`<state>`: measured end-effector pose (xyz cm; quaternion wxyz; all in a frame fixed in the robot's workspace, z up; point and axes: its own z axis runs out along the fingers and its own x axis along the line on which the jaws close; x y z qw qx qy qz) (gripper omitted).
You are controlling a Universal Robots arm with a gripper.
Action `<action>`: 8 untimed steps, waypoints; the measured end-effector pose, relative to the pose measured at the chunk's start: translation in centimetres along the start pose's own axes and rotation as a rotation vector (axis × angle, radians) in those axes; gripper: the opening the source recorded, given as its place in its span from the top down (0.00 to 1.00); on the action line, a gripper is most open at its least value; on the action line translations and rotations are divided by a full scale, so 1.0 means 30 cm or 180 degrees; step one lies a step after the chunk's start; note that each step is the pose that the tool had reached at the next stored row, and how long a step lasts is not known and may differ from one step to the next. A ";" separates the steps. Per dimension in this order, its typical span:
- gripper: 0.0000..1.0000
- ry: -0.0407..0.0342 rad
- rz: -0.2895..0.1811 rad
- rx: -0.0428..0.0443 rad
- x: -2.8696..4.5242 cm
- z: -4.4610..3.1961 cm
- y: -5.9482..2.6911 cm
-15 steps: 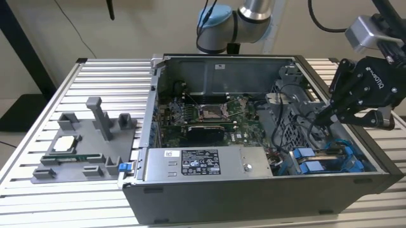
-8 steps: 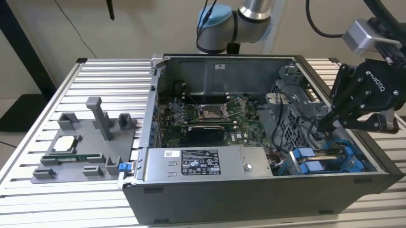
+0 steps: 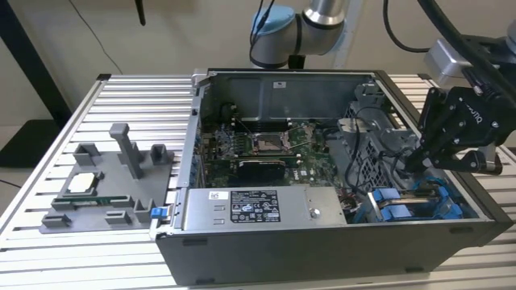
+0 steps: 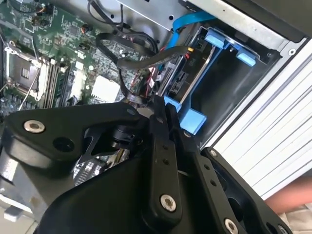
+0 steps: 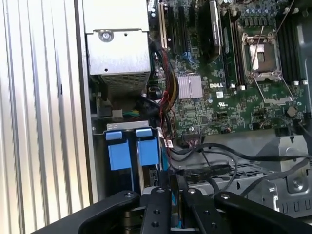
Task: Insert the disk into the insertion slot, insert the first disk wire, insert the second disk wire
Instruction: 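Insert the second disk wire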
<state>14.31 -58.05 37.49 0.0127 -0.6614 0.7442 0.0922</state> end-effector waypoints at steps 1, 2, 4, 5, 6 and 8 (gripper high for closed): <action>1.00 0.0002 -0.0003 0.0021 0.000 0.002 0.002; 1.00 0.0005 -0.0004 0.0036 0.001 0.003 0.004; 1.00 0.0009 -0.0008 0.0065 0.004 0.007 0.009; 1.00 0.0011 -0.0010 0.0078 0.005 0.008 0.010; 1.00 0.0016 -0.0011 0.0092 0.007 0.009 0.012; 1.00 0.0024 -0.0014 0.0117 0.011 0.011 0.014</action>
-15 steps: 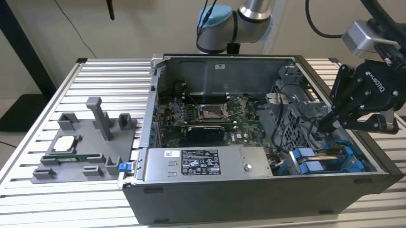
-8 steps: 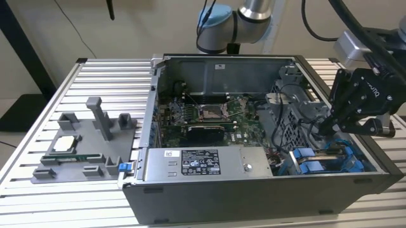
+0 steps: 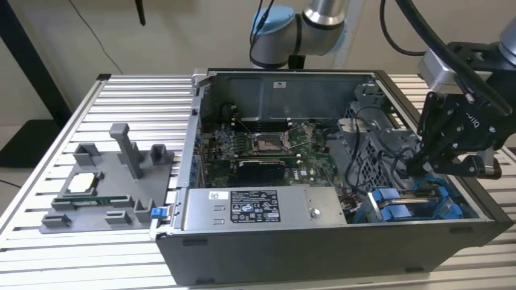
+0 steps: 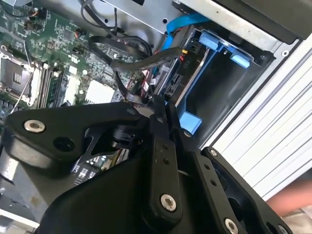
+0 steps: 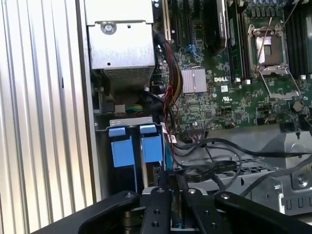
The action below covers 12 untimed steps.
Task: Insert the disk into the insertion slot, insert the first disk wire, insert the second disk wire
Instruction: 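Insert the second disk wire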
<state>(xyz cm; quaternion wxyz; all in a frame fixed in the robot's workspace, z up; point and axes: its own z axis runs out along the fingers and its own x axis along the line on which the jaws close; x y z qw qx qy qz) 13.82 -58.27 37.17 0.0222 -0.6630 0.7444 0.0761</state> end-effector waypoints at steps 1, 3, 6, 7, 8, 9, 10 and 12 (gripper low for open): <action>1.00 0.0003 -0.0001 0.0012 0.002 0.001 0.001; 1.00 0.0009 -0.0004 0.0033 0.007 0.004 0.001; 1.00 0.0013 -0.0008 0.0059 0.014 0.009 0.001; 1.00 0.0015 -0.0009 0.0062 0.015 0.009 0.001; 1.00 0.0015 -0.0009 0.0062 0.015 0.008 0.001; 1.00 0.0017 -0.0008 0.0062 0.015 0.009 0.001; 1.00 0.0020 -0.0008 0.0063 0.015 0.009 0.001; 1.00 0.0020 -0.0008 0.0063 0.015 0.009 0.001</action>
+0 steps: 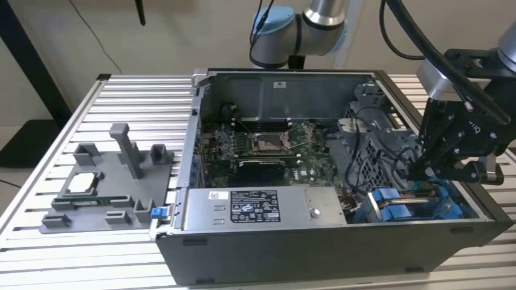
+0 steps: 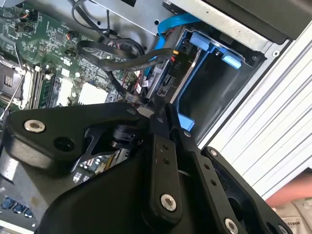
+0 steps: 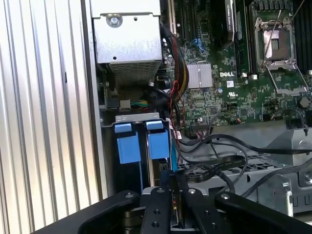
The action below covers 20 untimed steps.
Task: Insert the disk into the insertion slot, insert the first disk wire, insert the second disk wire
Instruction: 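Insert the second disk wire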
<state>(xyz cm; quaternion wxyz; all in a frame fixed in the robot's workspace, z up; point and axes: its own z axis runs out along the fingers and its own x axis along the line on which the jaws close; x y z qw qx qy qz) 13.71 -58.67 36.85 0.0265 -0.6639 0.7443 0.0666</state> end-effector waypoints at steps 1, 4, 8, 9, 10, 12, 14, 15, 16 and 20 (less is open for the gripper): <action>1.00 0.0000 0.0000 0.0000 0.000 0.000 0.000; 1.00 0.0001 0.0000 0.0000 0.000 0.001 0.000; 1.00 0.0000 0.0000 0.0003 0.001 0.006 -0.001; 1.00 -0.0001 -0.0001 0.0007 0.001 0.009 -0.001; 1.00 -0.0001 -0.0002 0.0015 0.002 0.014 -0.001; 1.00 -0.0003 -0.0005 0.0032 0.003 0.023 -0.002; 1.00 -0.0004 -0.0008 0.0041 0.004 0.031 -0.005; 1.00 -0.0005 -0.0010 0.0045 0.004 0.034 -0.007; 1.00 -0.0005 -0.0011 0.0048 0.004 0.038 -0.009; 1.00 -0.0006 -0.0022 0.0071 0.006 0.054 -0.016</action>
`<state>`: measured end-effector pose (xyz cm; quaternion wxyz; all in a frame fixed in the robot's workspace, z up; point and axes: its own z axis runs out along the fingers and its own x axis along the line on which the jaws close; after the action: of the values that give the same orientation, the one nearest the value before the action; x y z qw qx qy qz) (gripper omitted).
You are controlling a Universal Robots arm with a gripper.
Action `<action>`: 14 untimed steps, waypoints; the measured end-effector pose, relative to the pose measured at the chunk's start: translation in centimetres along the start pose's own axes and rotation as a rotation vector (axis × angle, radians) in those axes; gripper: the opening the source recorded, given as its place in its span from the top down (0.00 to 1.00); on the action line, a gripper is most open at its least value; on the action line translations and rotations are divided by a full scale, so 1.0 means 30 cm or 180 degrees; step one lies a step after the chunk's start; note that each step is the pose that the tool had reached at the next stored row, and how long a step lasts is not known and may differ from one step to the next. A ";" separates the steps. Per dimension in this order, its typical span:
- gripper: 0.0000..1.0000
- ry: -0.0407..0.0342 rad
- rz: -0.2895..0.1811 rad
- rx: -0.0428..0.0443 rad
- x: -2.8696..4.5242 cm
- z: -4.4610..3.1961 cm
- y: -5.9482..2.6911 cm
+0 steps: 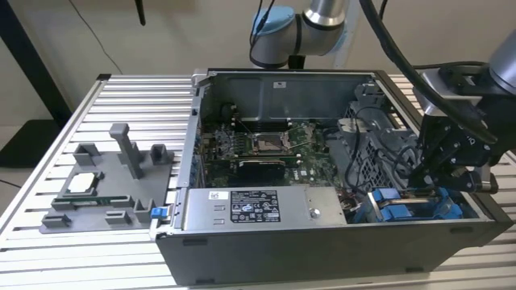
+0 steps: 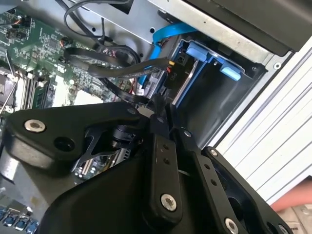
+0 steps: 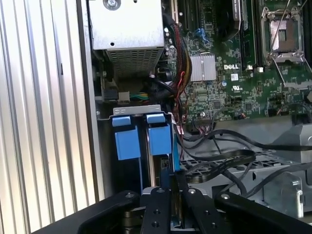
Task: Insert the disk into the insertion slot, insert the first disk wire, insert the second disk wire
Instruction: 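Insert the second disk wire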
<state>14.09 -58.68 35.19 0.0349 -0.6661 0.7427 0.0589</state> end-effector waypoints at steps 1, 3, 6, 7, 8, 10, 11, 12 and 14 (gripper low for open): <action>1.00 -0.0001 -0.0004 0.0008 0.000 0.004 -0.001; 1.00 -0.0002 -0.0010 0.0024 0.001 0.011 -0.003; 1.00 -0.0005 -0.0021 0.0050 0.002 0.018 -0.004; 1.00 -0.0005 -0.0025 0.0054 0.002 0.019 -0.004; 1.00 -0.0006 -0.0030 0.0057 0.002 0.021 -0.004; 1.00 -0.0006 -0.0035 0.0067 0.003 0.023 -0.004; 1.00 -0.0007 -0.0038 0.0074 0.003 0.024 -0.004; 1.00 -0.0007 -0.0041 0.0079 0.003 0.025 -0.004; 1.00 -0.0009 -0.0046 0.0091 0.003 0.027 -0.004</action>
<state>14.17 -58.67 34.38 0.0459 -0.6709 0.7385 0.0490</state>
